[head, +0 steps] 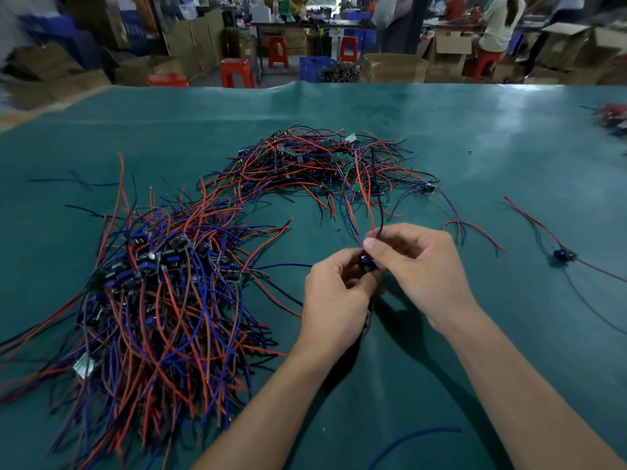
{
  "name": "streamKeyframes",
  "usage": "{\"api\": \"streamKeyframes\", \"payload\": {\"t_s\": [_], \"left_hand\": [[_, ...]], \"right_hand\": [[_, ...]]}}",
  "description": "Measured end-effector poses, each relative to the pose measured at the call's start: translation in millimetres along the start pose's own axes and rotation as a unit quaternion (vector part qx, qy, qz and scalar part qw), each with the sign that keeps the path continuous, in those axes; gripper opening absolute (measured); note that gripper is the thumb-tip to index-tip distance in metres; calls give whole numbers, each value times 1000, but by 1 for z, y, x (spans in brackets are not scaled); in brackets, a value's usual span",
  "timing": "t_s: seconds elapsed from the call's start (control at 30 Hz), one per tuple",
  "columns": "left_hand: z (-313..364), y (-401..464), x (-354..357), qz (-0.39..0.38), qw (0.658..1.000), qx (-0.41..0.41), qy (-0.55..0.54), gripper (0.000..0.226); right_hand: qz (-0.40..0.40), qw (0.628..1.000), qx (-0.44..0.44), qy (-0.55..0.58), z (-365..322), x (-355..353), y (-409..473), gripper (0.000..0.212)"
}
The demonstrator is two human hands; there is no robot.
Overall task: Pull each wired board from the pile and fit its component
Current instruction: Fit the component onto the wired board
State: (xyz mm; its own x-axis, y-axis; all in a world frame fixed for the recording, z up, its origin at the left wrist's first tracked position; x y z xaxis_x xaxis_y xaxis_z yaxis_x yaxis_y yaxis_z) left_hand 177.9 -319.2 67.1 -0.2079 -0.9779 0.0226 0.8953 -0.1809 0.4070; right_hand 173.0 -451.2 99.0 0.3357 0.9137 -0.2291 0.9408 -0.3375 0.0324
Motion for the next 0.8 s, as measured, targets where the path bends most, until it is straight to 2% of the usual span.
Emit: {"api": "streamKeyframes", "payload": {"t_s": [0.07, 0.13, 0.23, 0.37, 0.47, 0.57, 0.67, 0.73, 0.8], "left_hand": [[0, 0, -2, -9, 1000, 9, 20, 17], [-2, 0, -3, -1, 999, -7, 37, 21], [-2, -1, 0, 2, 999, -43, 24, 4], [2, -1, 3, -30, 999, -45, 4, 20], [6, -2, 5, -60, 997, -46, -2, 21], [8, -4, 10, -93, 995, -47, 6, 25], [9, -6, 9, -116, 992, -40, 25, 25], [10, -5, 8, -100, 994, -32, 35, 23], [9, -3, 5, -55, 998, -24, 37, 20]], "right_hand": [[0, 999, 0, -47, 3, -1, 1, 9], [1, 999, 9, -37, 4, -3, 2, 11], [23, 999, -11, -42, 4, -7, 5, 12], [29, 999, -12, -34, 1, -7, 5, 13], [90, 996, -8, -4, 1, -22, 12, 12], [153, 987, -3, 46, 1, -44, 20, 20], [237, 959, 26, 151, 7, -69, 25, 19], [309, 930, 56, 192, 13, -83, 25, 14], [313, 930, 90, 171, 16, -80, 25, 18]]}}
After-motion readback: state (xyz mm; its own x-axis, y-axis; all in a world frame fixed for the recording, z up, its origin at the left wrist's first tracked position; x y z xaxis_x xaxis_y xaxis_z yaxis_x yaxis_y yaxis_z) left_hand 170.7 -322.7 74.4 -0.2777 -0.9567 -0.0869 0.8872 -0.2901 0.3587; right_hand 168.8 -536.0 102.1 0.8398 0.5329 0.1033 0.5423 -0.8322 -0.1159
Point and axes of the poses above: each hand's wrist, its own y-axis towards the middle knuckle, its own x-axis out of the palm, z = x × y, the point moved 4 cm from there along y, towards the middle knuckle, and after that the axes turned 15 degrees about x, right-handed, at the moved point
